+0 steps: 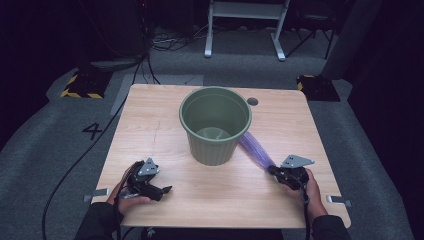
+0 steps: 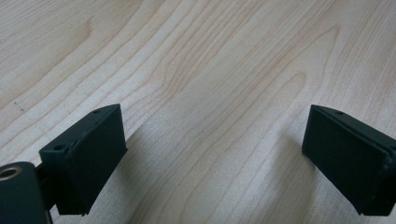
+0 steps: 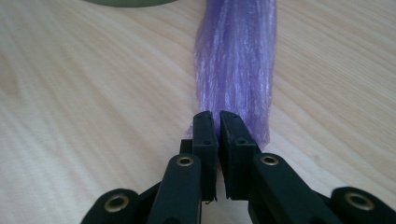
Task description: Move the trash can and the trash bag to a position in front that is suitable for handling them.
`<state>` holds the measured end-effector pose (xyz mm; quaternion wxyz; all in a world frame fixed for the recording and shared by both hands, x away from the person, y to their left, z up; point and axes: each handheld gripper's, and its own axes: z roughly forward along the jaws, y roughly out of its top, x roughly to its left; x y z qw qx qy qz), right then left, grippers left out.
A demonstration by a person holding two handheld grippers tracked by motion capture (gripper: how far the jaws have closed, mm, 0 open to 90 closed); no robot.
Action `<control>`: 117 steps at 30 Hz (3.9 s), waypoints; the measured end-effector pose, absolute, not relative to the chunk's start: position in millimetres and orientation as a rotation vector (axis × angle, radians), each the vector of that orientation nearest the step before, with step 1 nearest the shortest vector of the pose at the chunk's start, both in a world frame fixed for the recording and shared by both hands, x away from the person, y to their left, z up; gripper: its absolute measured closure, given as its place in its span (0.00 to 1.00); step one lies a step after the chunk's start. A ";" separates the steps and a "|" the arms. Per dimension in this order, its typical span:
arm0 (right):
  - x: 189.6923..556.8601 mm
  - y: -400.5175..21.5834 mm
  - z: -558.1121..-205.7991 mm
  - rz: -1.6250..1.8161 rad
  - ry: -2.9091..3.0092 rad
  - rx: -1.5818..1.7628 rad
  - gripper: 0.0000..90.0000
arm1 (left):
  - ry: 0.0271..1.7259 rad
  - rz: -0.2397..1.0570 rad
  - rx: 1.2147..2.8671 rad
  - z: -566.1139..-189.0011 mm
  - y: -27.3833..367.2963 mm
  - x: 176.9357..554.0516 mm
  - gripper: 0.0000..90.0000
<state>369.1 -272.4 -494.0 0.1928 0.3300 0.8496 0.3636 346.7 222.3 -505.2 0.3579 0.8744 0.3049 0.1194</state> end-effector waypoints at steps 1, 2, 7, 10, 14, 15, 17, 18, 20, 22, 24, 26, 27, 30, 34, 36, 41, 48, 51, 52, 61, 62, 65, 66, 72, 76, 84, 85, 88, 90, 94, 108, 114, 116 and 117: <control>366.0 -269.5 -493.9 1.027 2.392 0.912 0.94 | 0.786 0.308 2.257 -505.1 222.3 347.0 0.06; 363.1 -266.9 -493.5 1.035 2.400 0.901 0.94 | 0.783 0.307 2.259 -505.1 222.3 347.5 0.06; 351.3 -255.3 -494.4 1.064 2.446 0.846 0.90 | 0.780 0.306 2.261 -505.0 221.8 349.3 0.06; 344.3 -248.6 -495.1 1.101 2.469 0.796 0.87 | 0.777 0.303 2.261 -505.1 221.8 349.7 0.06; 334.8 -237.6 -494.5 1.116 2.501 0.748 0.79 | 0.776 0.303 2.261 -505.1 221.9 349.7 0.06; 332.1 -234.6 -493.9 1.126 2.506 0.739 0.74 | 0.776 0.303 2.261 -505.1 221.9 349.7 0.06; 327.6 -230.4 -492.7 1.129 2.525 0.707 0.71 | 0.777 0.303 2.261 -505.0 221.8 349.6 0.06; 325.1 -228.2 -491.9 1.119 2.527 0.694 0.68 | 0.777 0.303 2.261 -505.1 221.9 349.6 0.06; 319.7 -224.0 -490.2 1.111 2.531 0.673 0.64 | 0.777 0.303 2.261 -505.1 221.8 349.6 0.06; 315.3 -220.3 -489.2 1.097 2.528 0.660 0.62 | 0.777 0.303 2.261 -505.1 221.8 349.6 0.06; 309.3 -215.1 -487.9 1.088 2.528 0.632 0.60 | 0.777 0.303 2.261 -505.1 221.8 349.6 0.06; 305.0 -211.3 -484.9 1.089 2.519 0.614 0.60 | 0.776 0.303 2.261 -505.1 221.8 349.6 0.06; 303.8 -210.7 -483.3 1.095 2.515 0.608 0.59 | 0.777 0.303 2.261 -505.1 221.8 349.6 0.06; 301.9 -210.4 -475.3 1.118 2.494 0.589 0.58 | 0.777 0.303 2.261 -505.1 221.8 349.6 0.06; 303.4 -212.8 -465.4 1.120 2.456 0.588 0.56 | 0.776 0.303 2.261 -505.1 221.9 349.7 0.06; 306.9 -218.5 -460.9 1.112 2.421 0.598 0.57 | 0.776 0.303 2.261 -505.1 221.9 349.7 0.06; 323.6 -245.3 -464.3 1.085 2.371 0.713 0.66 | 0.776 0.303 2.262 -505.0 221.9 349.7 0.06; 336.2 -247.2 -485.3 1.034 2.457 0.762 0.77 | 0.776 0.303 2.262 -505.0 221.9 349.7 0.06; 337.9 -236.9 -492.2 1.024 2.511 0.728 0.80 | 0.774 0.302 2.262 -505.1 221.9 349.8 0.06; 338.1 -233.3 -494.1 1.022 2.527 0.718 0.83 | 0.774 0.302 2.262 -505.1 221.9 349.8 0.06; 332.3 -213.5 -497.1 1.101 2.569 0.659 0.86 | 0.774 0.302 2.262 -505.1 221.9 349.8 0.06; 332.1 -211.5 -497.3 1.109 2.574 0.649 0.86 | 0.774 0.302 2.262 -505.1 221.9 349.8 0.06; 331.5 -204.9 -497.9 1.117 2.576 0.628 0.86 | 0.774 0.302 2.262 -505.1 221.9 349.8 0.06; 331.1 -202.2 -497.9 1.117 2.578 0.618 0.86 | 0.774 0.302 2.262 -505.1 221.9 349.8 0.06; 330.9 -191.6 -498.7 1.134 2.587 0.594 0.86 | 0.774 0.302 2.262 -505.1 221.9 349.8 0.06; 331.1 -184.3 -499.0 1.140 2.588 0.577 0.85 | 0.775 0.303 2.262 -505.1 221.8 349.8 0.06; 330.3 -181.4 -500.1 1.166 2.599 0.569 0.71 | 0.774 0.303 2.262 -505.1 221.8 349.8 0.06; 330.0 -183.3 -500.1 1.167 2.602 0.563 0.65 | 0.774 0.302 2.262 -505.1 221.9 349.8 0.06; 329.3 -192.1 -499.1 1.185 2.605 0.571 0.55 | 0.775 0.303 2.261 -505.1 221.8 349.8 0.06; 330.0 -201.7 -496.9 1.202 2.585 0.601 0.48 | 0.775 0.303 2.262 -505.1 221.8 349.8 0.06; 335.7 -220.2 -487.4 1.198 2.473 0.702 0.39 | 0.775 0.303 2.261 -505.1 221.8 349.8 0.06; 424.7 -238.2 -448.8 1.098 2.300 0.886 0.27 | 0.779 0.303 2.261 -505.1 221.5 349.9 0.06; 456.4 -234.6 -442.3 1.203 2.226 1.001 0.28 | 0.779 0.303 2.261 -505.1 221.5 349.9 0.06; 464.4 -231.1 -442.7 1.219 2.207 1.021 0.29 | 0.779 0.303 2.261 -505.1 221.5 349.9 0.06; 466.8 -229.6 -442.6 1.214 2.205 1.025 0.29 | 0.779 0.304 2.261 -505.0 221.5 349.9 0.06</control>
